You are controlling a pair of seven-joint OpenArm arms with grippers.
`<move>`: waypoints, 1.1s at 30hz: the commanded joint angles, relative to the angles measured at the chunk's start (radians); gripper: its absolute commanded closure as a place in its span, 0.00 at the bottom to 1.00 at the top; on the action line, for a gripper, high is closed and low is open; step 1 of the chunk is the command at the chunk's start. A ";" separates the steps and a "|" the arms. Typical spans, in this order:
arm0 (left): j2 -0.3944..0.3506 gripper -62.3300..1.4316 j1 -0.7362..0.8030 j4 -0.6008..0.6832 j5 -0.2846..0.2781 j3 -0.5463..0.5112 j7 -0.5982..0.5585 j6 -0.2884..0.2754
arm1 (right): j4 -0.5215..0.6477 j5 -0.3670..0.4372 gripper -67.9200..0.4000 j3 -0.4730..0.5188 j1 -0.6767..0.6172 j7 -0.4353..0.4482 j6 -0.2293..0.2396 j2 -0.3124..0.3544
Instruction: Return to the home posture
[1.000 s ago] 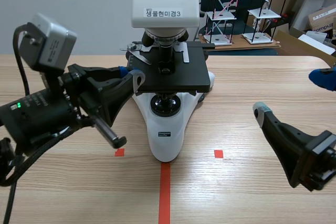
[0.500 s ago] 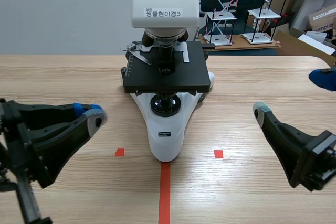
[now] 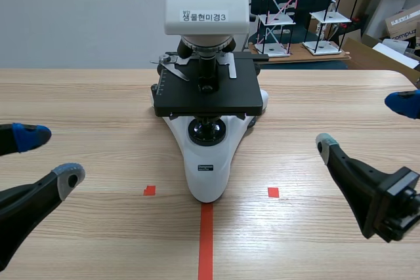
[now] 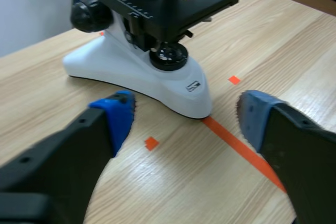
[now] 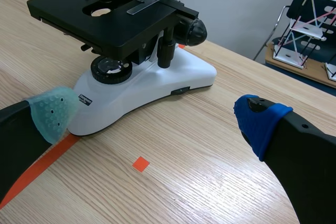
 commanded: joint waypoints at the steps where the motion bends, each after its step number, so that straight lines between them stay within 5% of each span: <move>1: 0.002 0.24 -0.006 0.021 -0.016 -0.017 -0.011 -0.001 | 0.008 0.007 0.00 0.001 0.013 0.015 -0.003 0.009; 6: 0.002 0.24 -0.006 0.021 -0.024 -0.078 -0.005 -0.001 | 0.008 0.007 0.00 0.001 0.013 0.015 -0.003 0.009; 11: 0.002 0.00 -0.006 0.021 -0.024 -0.094 -0.003 -0.001 | 0.008 0.007 0.00 0.001 0.013 0.015 -0.003 0.009; 33: 0.002 0.00 -0.006 0.021 -0.023 -0.094 0.023 0.002 | 0.008 0.007 0.00 0.001 0.013 0.015 -0.003 0.009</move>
